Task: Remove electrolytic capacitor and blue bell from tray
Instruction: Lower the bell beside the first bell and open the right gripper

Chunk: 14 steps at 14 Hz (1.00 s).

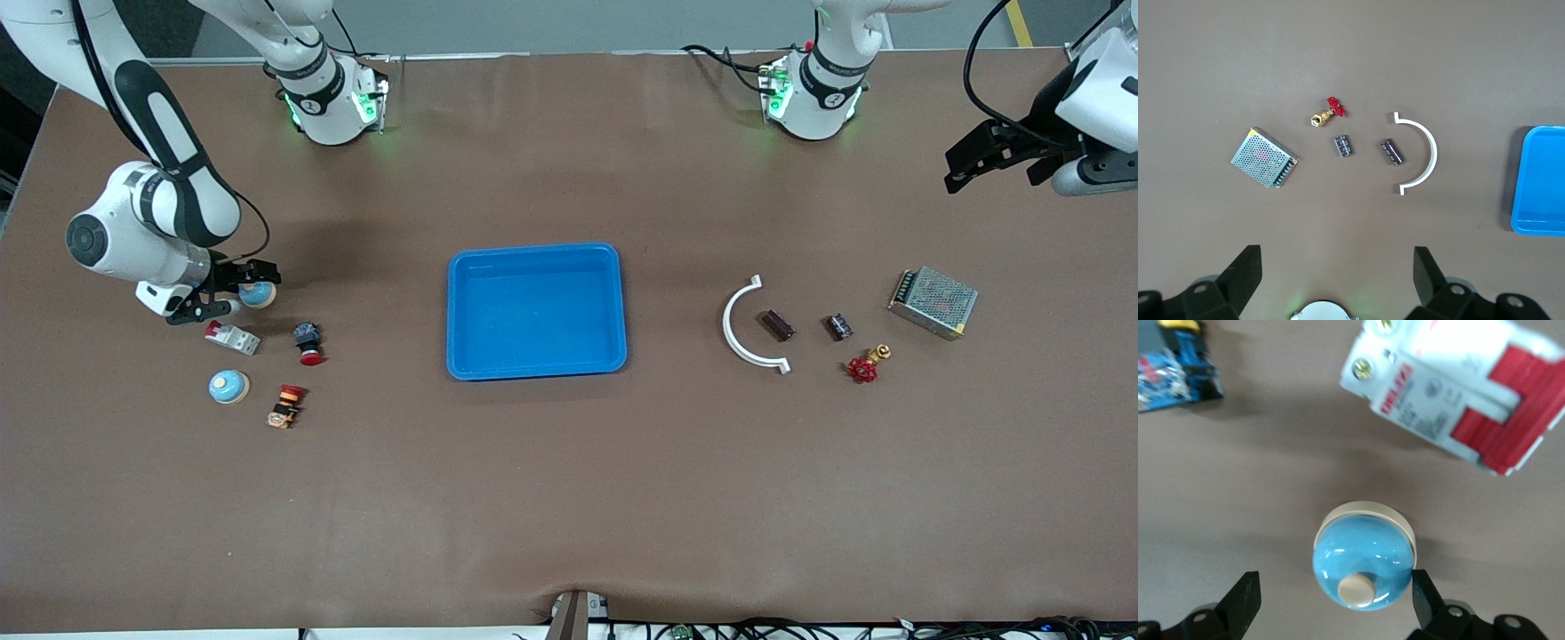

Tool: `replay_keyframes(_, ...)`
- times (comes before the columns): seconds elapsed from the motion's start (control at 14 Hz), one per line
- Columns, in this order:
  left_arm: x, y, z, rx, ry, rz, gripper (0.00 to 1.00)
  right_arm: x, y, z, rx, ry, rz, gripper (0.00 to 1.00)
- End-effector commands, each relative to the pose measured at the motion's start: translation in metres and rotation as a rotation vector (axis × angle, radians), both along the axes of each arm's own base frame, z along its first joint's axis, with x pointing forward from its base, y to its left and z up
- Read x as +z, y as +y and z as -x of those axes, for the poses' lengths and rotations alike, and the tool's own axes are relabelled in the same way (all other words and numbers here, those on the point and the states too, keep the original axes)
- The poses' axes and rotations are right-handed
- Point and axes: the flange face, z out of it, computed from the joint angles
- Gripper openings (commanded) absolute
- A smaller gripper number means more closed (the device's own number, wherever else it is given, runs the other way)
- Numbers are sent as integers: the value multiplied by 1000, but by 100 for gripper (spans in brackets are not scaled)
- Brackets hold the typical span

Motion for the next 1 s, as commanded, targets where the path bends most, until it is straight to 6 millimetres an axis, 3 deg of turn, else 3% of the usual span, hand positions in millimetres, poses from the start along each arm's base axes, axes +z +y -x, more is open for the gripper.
replay_keyframes(0.0,5,0,8,-22,-6,1,100,17,5,-7,-3,1,-11,100)
replay_keyframes(0.21,8,0,10,-24,-18,2,100,44,7,-20,9,9,-23,100)
replay_keyframes(0.64,9,0,10,-24,-23,2,100,158,45,-79,-6,97,49,100)
replay_keyframes(0.93,10,-1,10,-24,-24,2,100,197,54,-97,-111,96,91,100)
